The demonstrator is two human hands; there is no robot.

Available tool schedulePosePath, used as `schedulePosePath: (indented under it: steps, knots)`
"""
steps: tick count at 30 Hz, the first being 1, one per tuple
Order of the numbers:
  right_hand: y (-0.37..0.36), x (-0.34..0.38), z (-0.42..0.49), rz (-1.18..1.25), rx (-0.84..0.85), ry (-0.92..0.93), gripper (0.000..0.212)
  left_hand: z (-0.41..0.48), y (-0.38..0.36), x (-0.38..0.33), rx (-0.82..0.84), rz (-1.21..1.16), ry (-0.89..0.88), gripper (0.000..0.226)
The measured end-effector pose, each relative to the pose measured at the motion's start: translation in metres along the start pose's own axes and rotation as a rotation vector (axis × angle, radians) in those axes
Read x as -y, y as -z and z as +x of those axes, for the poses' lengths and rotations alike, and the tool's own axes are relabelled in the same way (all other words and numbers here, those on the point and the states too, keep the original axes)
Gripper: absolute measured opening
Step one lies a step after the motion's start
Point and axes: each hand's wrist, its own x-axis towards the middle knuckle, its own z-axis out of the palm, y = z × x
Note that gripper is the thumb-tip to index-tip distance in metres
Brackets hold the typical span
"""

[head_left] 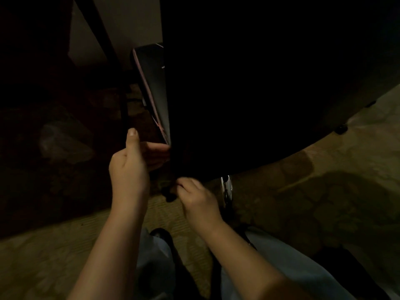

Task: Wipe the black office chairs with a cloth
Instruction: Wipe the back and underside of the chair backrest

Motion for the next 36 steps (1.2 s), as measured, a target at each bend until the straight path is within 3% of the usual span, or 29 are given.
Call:
schedulePosePath:
  steps: [3,6,9,11,13,17,20,24,30,34,36]
  knots:
    - [-0.008,-0.019,-0.017,0.057,0.243,-0.381,0.038,0.002,0.003,0.001,0.018,-0.017,0.018,0.057]
    - [-0.007,-0.024,-0.018,0.092,0.268,-0.458,0.042,0.002,0.002,0.001,0.016,-0.014,0.012,0.055]
    - [0.009,-0.009,-0.009,0.145,0.082,-0.337,0.036,0.001,-0.001,-0.001,-0.006,-0.008,-0.038,0.051]
    - [0.025,-0.004,-0.003,0.083,-0.091,-0.231,0.026,-0.003,-0.001,-0.002,-0.056,0.048,-0.146,0.046]
    - [0.048,-0.001,0.007,0.052,-0.267,-0.160,0.029,-0.009,0.000,-0.005,-0.086,0.103,-0.263,0.043]
    - [0.098,-0.005,0.026,0.054,-0.680,-0.004,0.022,-0.020,0.002,-0.006,-0.044,0.131,-0.426,0.048]
    - [0.105,-0.017,0.031,0.071,-0.806,0.069,0.023,-0.022,-0.003,-0.002,0.011,0.157,-0.528,0.047]
    - [0.058,-0.032,0.014,-0.014,-0.622,0.000,0.028,-0.022,-0.012,-0.002,0.027,0.269,-0.669,0.041]
    - [-0.003,-0.052,-0.022,0.035,-0.249,-0.073,0.046,-0.019,-0.013,0.004,0.039,0.290,-0.673,0.033]
    - [-0.015,-0.068,-0.026,-0.043,-0.206,-0.036,0.045,-0.015,-0.011,0.004,0.052,0.314,-0.643,0.027]
    - [-0.009,-0.071,-0.025,-0.014,-0.183,-0.086,0.065,-0.015,-0.010,0.003,0.049,0.332,-0.633,0.024]
